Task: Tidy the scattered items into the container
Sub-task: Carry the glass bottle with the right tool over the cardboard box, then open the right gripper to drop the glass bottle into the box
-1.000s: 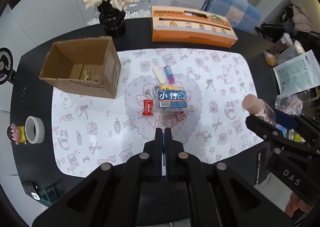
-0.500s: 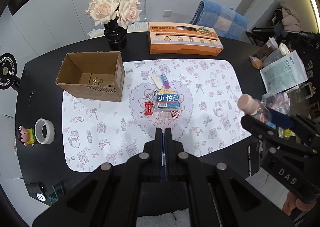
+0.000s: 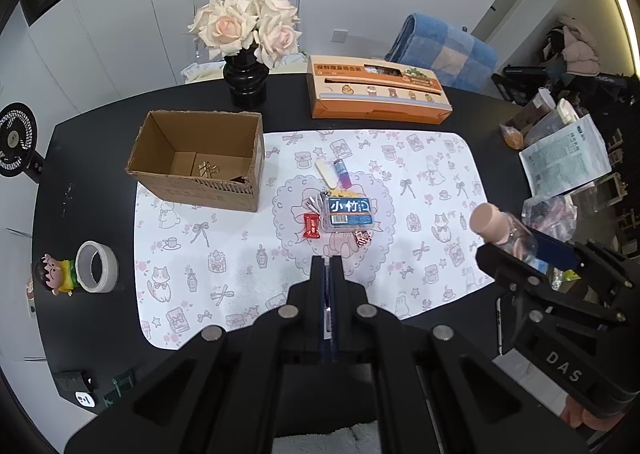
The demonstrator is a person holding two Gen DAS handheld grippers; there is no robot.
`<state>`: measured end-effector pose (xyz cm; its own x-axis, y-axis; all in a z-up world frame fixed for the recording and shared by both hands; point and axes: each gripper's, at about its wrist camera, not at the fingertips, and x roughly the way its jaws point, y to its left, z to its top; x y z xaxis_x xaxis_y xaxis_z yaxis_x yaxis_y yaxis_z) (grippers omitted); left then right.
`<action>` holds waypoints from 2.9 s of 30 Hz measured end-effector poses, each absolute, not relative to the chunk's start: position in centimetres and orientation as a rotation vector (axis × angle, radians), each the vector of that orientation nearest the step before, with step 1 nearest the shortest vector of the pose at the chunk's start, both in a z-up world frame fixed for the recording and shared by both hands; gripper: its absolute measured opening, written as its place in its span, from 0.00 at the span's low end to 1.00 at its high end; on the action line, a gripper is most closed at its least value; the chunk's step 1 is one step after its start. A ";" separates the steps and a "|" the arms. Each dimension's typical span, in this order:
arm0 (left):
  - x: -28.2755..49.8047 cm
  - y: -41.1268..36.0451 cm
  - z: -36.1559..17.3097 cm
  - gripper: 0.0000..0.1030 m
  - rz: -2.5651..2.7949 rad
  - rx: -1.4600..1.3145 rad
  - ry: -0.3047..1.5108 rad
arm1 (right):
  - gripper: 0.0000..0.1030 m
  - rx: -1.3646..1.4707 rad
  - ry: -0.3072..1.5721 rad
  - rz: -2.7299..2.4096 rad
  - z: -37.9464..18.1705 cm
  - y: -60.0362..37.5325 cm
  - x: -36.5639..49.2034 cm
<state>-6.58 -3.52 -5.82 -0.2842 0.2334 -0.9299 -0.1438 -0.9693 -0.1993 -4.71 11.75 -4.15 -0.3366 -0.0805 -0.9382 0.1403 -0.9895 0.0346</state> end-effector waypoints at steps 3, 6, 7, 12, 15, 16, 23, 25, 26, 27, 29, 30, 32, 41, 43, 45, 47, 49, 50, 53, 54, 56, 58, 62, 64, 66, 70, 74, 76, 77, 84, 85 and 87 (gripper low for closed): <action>-6.9 -4.2 -5.8 0.02 2.345 -1.714 -0.122 | 0.48 1.715 0.089 -2.455 -4.2 10.7 -5.3; -7.5 -5.4 -5.7 0.02 2.357 -1.712 -0.130 | 0.48 1.708 0.097 -2.441 -4.3 9.3 -6.1; -7.8 -5.8 -5.7 0.02 2.361 -1.712 -0.133 | 0.48 1.706 0.101 -2.434 -4.4 8.8 -6.4; -9.3 -8.1 -5.8 0.02 2.377 -1.719 -0.148 | 0.48 1.696 0.121 -2.406 -4.7 6.1 -7.9; -10.4 -9.6 -6.0 0.02 2.383 -1.727 -0.156 | 0.48 1.695 0.129 -2.388 -5.1 4.5 -9.0; -10.8 -10.2 -6.1 0.02 2.384 -1.730 -0.157 | 0.48 1.694 0.132 -2.385 -5.2 4.1 -9.3; -13.9 -13.8 -7.1 0.02 2.382 -1.751 -0.166 | 0.48 1.697 0.146 -2.352 -6.4 0.1 -12.6; -14.9 -14.8 -7.5 0.02 2.375 -1.759 -0.171 | 0.48 1.696 0.154 -2.346 -6.7 -1.0 -13.5; -15.3 -15.2 -7.7 0.02 2.372 -1.762 -0.173 | 0.48 1.697 0.156 -2.343 -6.8 -1.5 -13.9; -15.7 -15.6 -7.9 0.02 2.369 -1.765 -0.174 | 0.48 1.700 0.156 -2.339 -7.0 -2.0 -14.5; -16.6 -16.2 -8.4 0.02 2.362 -1.770 -0.174 | 0.48 1.705 0.155 -2.335 -7.2 -2.8 -15.3; -17.1 -16.5 -8.6 0.02 2.358 -1.772 -0.175 | 0.48 1.708 0.155 -2.333 -7.4 -3.2 -15.8; -18.1 -17.1 -9.1 0.02 2.353 -1.774 -0.175 | 0.48 1.714 0.156 -2.328 -7.8 -3.9 -16.7; -22.5 -18.6 -10.7 0.02 2.340 -1.770 -0.157 | 0.48 1.740 0.157 -2.315 -9.7 -5.9 -20.4; -23.4 -18.9 -11.1 0.02 2.340 -1.770 -0.162 | 0.48 1.747 0.159 -2.307 -10.2 -6.3 -21.1; -24.1 -19.1 -11.5 0.02 2.339 -1.772 -0.165 | 0.48 1.753 0.163 -2.300 -10.7 -6.5 -21.7; -24.7 -19.3 -11.9 0.02 2.337 -1.776 -0.169 | 0.48 1.760 0.163 -2.293 -11.2 -6.7 -22.3; -25.2 -19.4 -12.4 0.02 2.333 -1.784 -0.171 | 0.48 1.768 0.160 -2.286 -11.6 -6.8 -22.8; -25.4 -19.5 -12.6 0.02 2.331 -1.786 -0.173 | 0.48 1.769 0.159 -2.284 -11.8 -6.9 -23.0; -25.9 -19.7 -13.1 0.02 2.329 -1.791 -0.176 | 0.48 1.786 0.152 -2.274 -12.6 -6.9 -23.5; -26.0 -19.7 -13.3 0.02 2.326 -1.793 -0.175 | 0.48 1.792 0.149 -2.270 -12.9 -7.0 -23.7; -26.1 -19.7 -13.7 0.02 2.319 -1.797 -0.175 | 0.48 1.800 0.146 -2.263 -13.3 -7.0 -23.9; -26.2 -19.8 -14.1 0.02 2.313 -1.802 -0.173 | 0.48 1.808 0.146 -2.259 -13.6 -7.1 -24.1; -26.3 -20.0 -14.6 0.02 2.298 -1.804 -0.186 | 0.48 1.815 0.150 -2.250 -14.1 -7.4 -24.4; -26.3 -20.1 -14.7 0.02 2.294 -1.803 -0.198 | 0.48 1.818 0.156 -2.247 -14.2 -7.6 -24.4; -26.3 -20.2 -14.6 0.03 2.293 -1.803 -0.193 | 0.48 1.822 0.166 -2.246 -14.3 -7.7 -24.4; -26.2 -20.2 -14.5 0.38 2.309 -1.808 -0.145 | 0.71 1.840 0.184 -2.251 -14.5 -7.7 -24.4; -25.7 -20.4 -13.8 0.97 2.356 -1.774 -0.135 | 0.94 1.846 0.182 -2.262 -14.4 -7.3 -24.1; -25.5 -20.3 -13.4 0.97 2.364 -1.772 -0.128 | 0.96 1.847 0.202 -2.261 -14.3 -7.2 -23.8; -25.4 -20.3 -13.3 0.97 2.363 -1.773 -0.126 | 0.99 1.847 0.205 -2.263 -14.2 -7.2 -23.6; -24.6 -19.8 -12.5 1.00 2.372 -1.775 -0.107 | 1.00 1.855 0.182 -2.274 -13.6 -6.1 -22.8; -24.4 -19.8 -12.4 1.00 2.375 -1.774 -0.108 | 1.00 1.854 0.181 -2.280 -13.4 -6.0 -22.7; -24.1 -19.6 -12.1 1.00 2.383 -1.772 -0.110 | 1.00 1.854 0.174 -2.288 -13.1 -5.6 -22.4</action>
